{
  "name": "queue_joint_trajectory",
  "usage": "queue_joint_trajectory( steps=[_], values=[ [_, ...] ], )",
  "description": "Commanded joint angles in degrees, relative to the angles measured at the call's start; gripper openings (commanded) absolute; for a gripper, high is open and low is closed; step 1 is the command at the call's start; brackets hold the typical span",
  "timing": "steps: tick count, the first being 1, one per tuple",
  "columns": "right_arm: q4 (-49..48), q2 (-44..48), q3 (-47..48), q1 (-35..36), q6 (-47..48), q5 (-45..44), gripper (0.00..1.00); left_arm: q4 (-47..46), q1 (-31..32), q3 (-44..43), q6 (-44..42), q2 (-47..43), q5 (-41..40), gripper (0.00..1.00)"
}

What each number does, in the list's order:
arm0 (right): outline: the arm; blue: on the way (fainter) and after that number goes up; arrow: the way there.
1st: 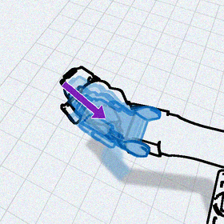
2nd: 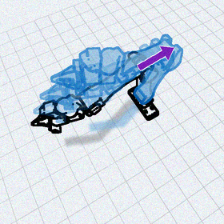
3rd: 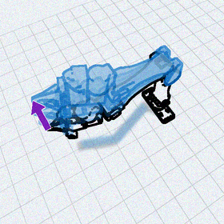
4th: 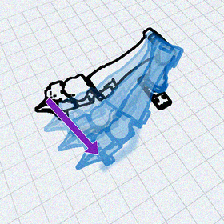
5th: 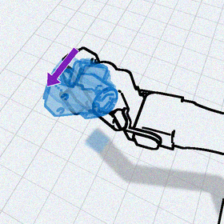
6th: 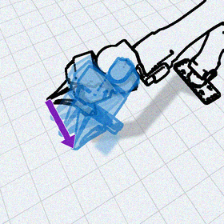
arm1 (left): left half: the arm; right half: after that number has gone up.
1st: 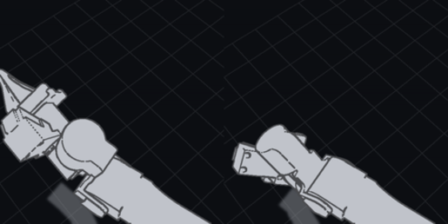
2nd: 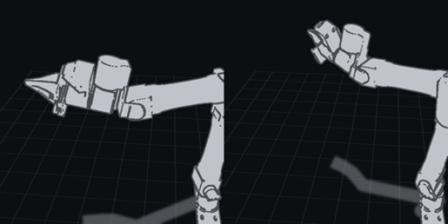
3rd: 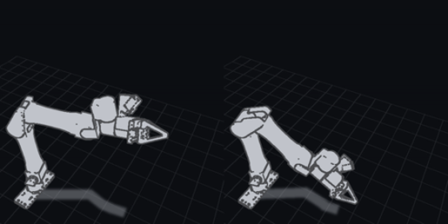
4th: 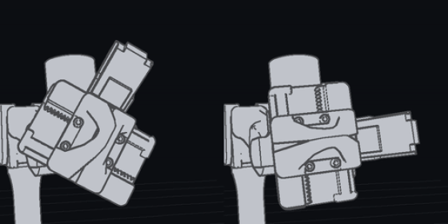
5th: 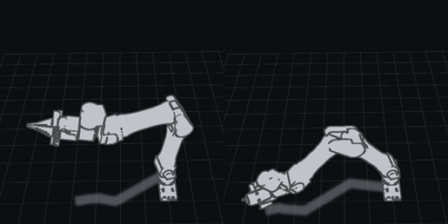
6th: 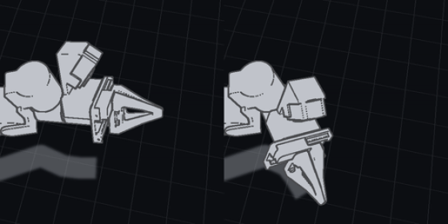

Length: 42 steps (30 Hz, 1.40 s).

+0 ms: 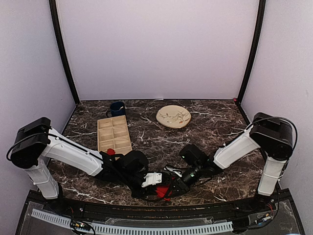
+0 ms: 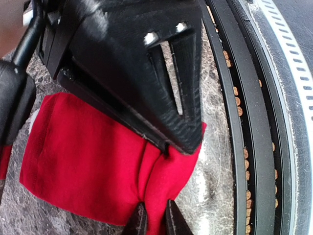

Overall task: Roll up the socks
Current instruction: Roll the sock at the center of the board.

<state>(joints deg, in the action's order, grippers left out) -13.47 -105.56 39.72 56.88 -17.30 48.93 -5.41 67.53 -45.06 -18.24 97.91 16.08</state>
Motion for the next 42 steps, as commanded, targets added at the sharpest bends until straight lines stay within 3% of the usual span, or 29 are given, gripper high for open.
queue_joint_trajectory(
  steps=[1,5,14,29,42],
  values=[
    [5.75,-1.87,-1.53,-0.82,-0.72,-4.19,0.18,2.66,0.17,-0.92,-0.35,0.64,1.06,0.14],
    [5.09,-1.11,-2.29,-1.29,-1.16,-4.28,0.26,2.32,0.02,-0.21,0.50,0.78,1.25,0.13],
    [2.84,0.83,-4.00,-2.77,-3.07,-5.18,0.30,0.91,-2.27,0.94,4.34,0.41,3.52,0.14],
    [-0.10,6.77,-7.70,-5.10,-5.20,-12.31,0.31,2.23,-5.39,0.38,8.00,3.11,10.03,0.15],
    [0.57,18.18,-11.09,-5.10,-2.01,-23.60,0.32,7.08,-9.17,-2.66,7.81,6.33,17.06,0.16]
  ],
)
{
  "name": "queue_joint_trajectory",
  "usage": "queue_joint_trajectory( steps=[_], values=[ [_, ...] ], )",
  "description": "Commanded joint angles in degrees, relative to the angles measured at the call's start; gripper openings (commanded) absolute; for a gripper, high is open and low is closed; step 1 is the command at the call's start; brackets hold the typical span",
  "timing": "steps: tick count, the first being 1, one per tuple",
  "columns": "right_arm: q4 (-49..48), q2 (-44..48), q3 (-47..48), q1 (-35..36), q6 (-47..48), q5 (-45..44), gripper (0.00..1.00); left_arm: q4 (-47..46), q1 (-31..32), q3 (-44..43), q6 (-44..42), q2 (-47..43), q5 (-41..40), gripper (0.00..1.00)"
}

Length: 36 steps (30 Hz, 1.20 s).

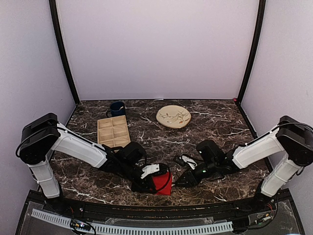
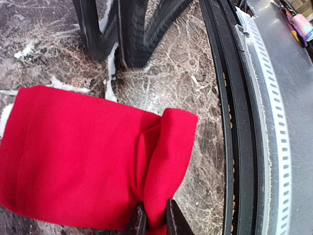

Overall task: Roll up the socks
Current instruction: Roll the sock at the center of the board.

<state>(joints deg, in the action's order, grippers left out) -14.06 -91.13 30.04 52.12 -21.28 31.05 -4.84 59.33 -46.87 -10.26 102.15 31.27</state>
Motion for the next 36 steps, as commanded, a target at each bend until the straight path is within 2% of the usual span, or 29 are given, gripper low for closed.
queue_joint_trajectory(
  steps=[1,7,12,18,26,36],
  values=[
    [1.28,4.69,-1.74,-0.27,2.33,-6.68,0.32,6.93,-1.16,-1.11,-0.22,2.52,2.34,0.16],
    [1.72,10.71,-3.92,2.58,4.72,-13.83,0.32,9.57,-2.06,-2.99,-0.56,4.74,5.18,0.16],
    [3.97,13.93,-3.33,9.36,8.50,-22.87,0.32,12.99,-2.70,-5.10,-1.43,6.86,7.48,0.16],
    [5.23,15.95,-2.54,15.61,11.50,-29.71,0.33,16.51,-3.72,-7.52,-2.34,9.22,10.30,0.15],
    [7.57,13.90,0.62,21.88,15.19,-34.85,0.37,19.50,-4.37,-9.10,-3.05,11.58,13.40,0.15],
    [9.78,8.30,5.56,25.31,18.54,-35.84,0.40,22.59,-5.10,-10.60,-4.08,13.81,15.18,0.15]
  ],
)
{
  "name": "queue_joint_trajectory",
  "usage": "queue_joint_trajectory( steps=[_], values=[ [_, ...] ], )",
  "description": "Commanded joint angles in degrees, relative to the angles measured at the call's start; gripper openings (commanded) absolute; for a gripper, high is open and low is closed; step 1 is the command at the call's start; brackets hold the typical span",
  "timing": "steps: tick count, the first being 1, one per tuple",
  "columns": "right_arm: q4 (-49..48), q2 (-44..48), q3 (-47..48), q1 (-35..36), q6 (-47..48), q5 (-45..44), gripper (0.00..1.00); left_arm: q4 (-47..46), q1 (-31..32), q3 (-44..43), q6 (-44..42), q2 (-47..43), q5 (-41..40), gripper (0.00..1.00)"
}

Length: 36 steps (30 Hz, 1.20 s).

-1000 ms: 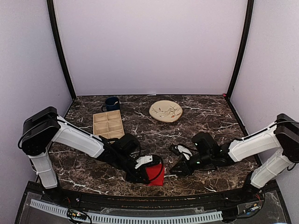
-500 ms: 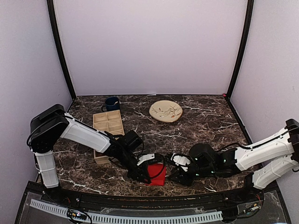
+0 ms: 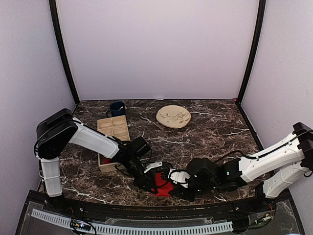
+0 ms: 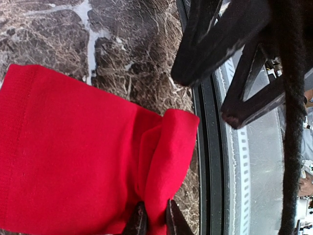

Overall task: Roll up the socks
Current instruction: Roll the sock at the center of the board.

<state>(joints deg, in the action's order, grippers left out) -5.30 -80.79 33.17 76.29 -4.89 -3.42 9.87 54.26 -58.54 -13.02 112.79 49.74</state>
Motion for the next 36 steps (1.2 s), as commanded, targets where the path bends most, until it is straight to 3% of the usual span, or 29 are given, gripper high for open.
queue_joint_trajectory(
  steps=[1,21,36],
  values=[
    [1.11,-2.61,2.78,1.28,2.48,-1.40,0.40,8.01,-0.10,0.96,-1.38,3.34,-3.24,0.15],
    [2.27,-9.17,7.21,2.19,5.71,-0.83,0.40,9.45,-0.56,0.20,-2.14,4.52,-2.38,0.15],
    [3.59,-12.24,7.94,2.20,6.10,0.79,0.23,10.34,-0.56,-0.71,-2.54,5.16,-2.34,0.15]
  ],
)
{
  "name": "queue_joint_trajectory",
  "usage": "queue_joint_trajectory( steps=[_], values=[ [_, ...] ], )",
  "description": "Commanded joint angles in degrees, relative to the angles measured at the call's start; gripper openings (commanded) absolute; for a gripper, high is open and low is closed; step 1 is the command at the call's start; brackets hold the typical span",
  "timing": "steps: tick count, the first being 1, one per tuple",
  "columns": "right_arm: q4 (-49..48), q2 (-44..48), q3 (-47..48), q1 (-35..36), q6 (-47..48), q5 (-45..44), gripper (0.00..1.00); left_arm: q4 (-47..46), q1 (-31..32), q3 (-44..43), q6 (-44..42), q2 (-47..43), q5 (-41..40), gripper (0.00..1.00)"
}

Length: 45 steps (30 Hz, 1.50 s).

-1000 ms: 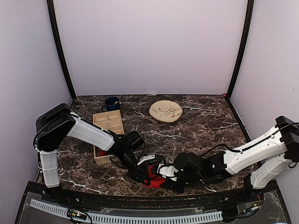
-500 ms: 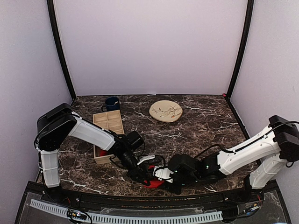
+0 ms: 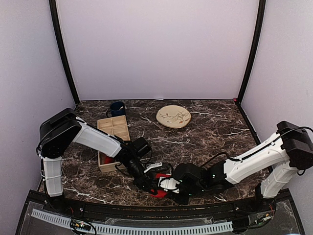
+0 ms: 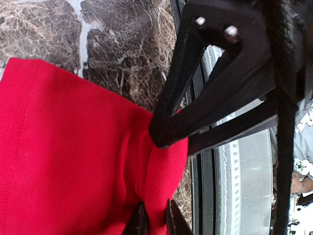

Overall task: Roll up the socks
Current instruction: Roll the sock at the center of the board.

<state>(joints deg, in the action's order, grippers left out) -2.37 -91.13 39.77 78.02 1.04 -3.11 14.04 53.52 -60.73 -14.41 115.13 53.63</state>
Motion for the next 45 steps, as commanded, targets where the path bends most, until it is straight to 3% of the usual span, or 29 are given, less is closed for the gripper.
queue_joint_trajectory(
  steps=[1,9,15,33,45],
  values=[
    [0.62,-2.02,1.32,0.47,0.15,0.60,0.21,6.17,0.18,1.42,-1.16,2.81,-6.19,0.15],
    [0.86,-3.04,1.36,0.52,-0.07,0.72,0.10,6.38,0.18,1.40,-1.09,2.82,-6.33,0.16],
    [1.16,-3.71,1.50,0.31,-0.57,1.50,0.01,6.04,0.10,1.47,-0.22,2.60,-7.00,0.26],
    [1.13,-4.62,0.21,-1.42,-3.30,3.97,0.00,3.75,-1.51,5.47,2.05,-3.97,-13.53,0.34],
    [1.14,-5.36,0.31,-1.98,-4.41,4.35,0.00,3.31,-3.04,6.34,3.01,-8.15,-11.89,0.34]
  ],
)
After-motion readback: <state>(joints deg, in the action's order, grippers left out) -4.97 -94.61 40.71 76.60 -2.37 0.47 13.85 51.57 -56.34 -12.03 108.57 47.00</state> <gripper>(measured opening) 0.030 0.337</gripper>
